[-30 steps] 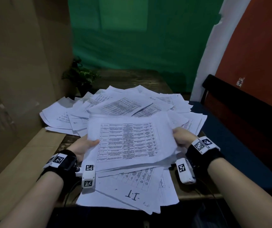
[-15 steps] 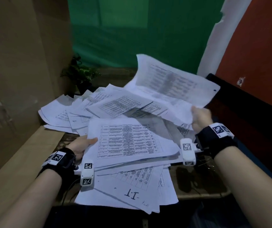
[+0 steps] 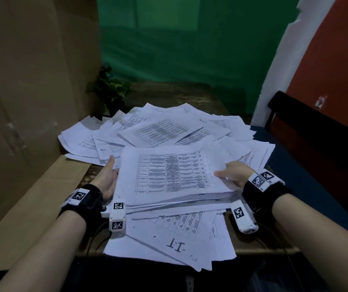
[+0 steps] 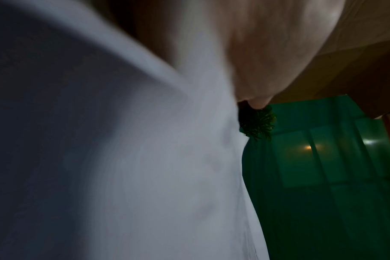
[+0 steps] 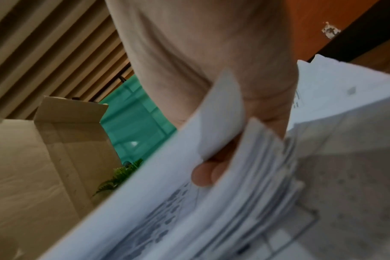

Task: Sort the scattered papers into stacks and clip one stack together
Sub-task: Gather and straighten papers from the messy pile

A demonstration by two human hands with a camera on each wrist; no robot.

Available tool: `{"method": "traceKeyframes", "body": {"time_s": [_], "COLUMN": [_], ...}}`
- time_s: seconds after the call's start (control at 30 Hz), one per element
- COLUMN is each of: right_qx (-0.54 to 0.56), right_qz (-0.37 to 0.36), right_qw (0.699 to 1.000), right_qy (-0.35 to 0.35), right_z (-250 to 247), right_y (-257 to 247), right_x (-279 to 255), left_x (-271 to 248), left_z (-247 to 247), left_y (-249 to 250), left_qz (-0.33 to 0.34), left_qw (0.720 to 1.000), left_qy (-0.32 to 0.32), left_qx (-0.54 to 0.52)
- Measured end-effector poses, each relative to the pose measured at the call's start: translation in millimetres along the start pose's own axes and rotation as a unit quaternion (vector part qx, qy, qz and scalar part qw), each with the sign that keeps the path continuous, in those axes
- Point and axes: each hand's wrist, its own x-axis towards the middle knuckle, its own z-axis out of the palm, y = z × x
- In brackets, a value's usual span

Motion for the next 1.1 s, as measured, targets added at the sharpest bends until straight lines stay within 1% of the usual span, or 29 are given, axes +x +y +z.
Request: {"method": "traceKeyframes", "body": {"time_s": [0.1,0.17,0.23,0.27,0.33,0.37,0.4,0.43,0.47,0.5,0.53,0.57,0.67,0.73,0.77,0.8,0.9,0.93,0.97,1.0,1.03,1.07,1.1], "right_qx": [-0.015,-0.001,0.005,0.019,0.076,0.142,0.241,0.350,0.443,0.507,0.531,0.542,0.545,0.544,0.542,0.536,0.494,0.488,0.500,0.525,0.558,0.582,0.591], "right_qz": [-0.003,-0.005,-0.004,-0.008,-0.006,-0.014,-0.021,-0.029,-0.050,-0.087,-0.126,-0.162,-0.250,-0.288,-0.299,-0.302,-0.286,-0.282,-0.273,-0.256,-0.236,-0.219,-0.208], "right_qw": [1.000,1.000,1.000,1.000,0.997,0.990,0.970,0.936,0.895,0.858,0.838,0.825,0.791,0.776,0.774,0.780,0.819,0.824,0.819,0.808,0.790,0.774,0.767], "right_qy": [-0.006,-0.016,-0.022,-0.019,0.006,0.021,0.019,0.007,0.000,-0.005,-0.003,0.014,0.118,0.137,0.130,0.117,0.065,0.058,0.065,0.080,0.098,0.118,0.139], "right_z": [1,3,4,3,2,1,-1,-2,-5,-9,-16,-23,-48,-57,-58,-56,-40,-35,-30,-27,-24,-21,-19], "right_y": [5,7,7,7,6,6,5,5,4,0,-5,-11,-32,-38,-38,-36,-23,-20,-19,-19,-20,-21,-23], "right_x": [3,3,2,1,0,-1,-5,-7,-12,-19,-26,-30,-46,-54,-56,-58,-55,-53,-51,-48,-45,-41,-37], "left_x": [0,-2,3,0,-9,-15,-24,-30,-39,-47,-54,-60,-73,-77,-78,-76,-61,-57,-53,-51,-47,-45,-41], "left_z": [1,2,-1,1,8,11,15,16,19,23,28,33,49,53,52,49,41,41,40,41,41,43,43], "left_y": [0,-1,-3,-2,1,4,7,11,16,22,30,37,56,64,64,64,52,48,45,44,44,44,44], "left_qz": [0.010,0.024,0.057,0.080,0.128,0.150,0.172,0.196,0.223,0.254,0.293,0.339,0.466,0.512,0.519,0.518,0.511,0.509,0.504,0.490,0.472,0.456,0.442], "left_qw": [1.000,0.996,0.986,0.981,0.977,0.977,0.977,0.974,0.969,0.962,0.951,0.935,0.874,0.848,0.844,0.844,0.845,0.844,0.844,0.847,0.851,0.858,0.868], "left_qy": [-0.009,-0.022,-0.013,-0.001,0.004,-0.003,-0.013,-0.013,-0.005,0.010,0.026,0.046,0.111,0.126,0.131,0.137,0.157,0.167,0.182,0.204,0.228,0.236,0.227], "left_qx": [0.013,0.078,0.155,0.175,0.170,0.150,0.127,0.116,0.108,0.103,0.099,0.099,0.080,0.053,0.039,0.026,0.022,0.029,0.022,0.009,-0.003,-0.010,-0.007]}}
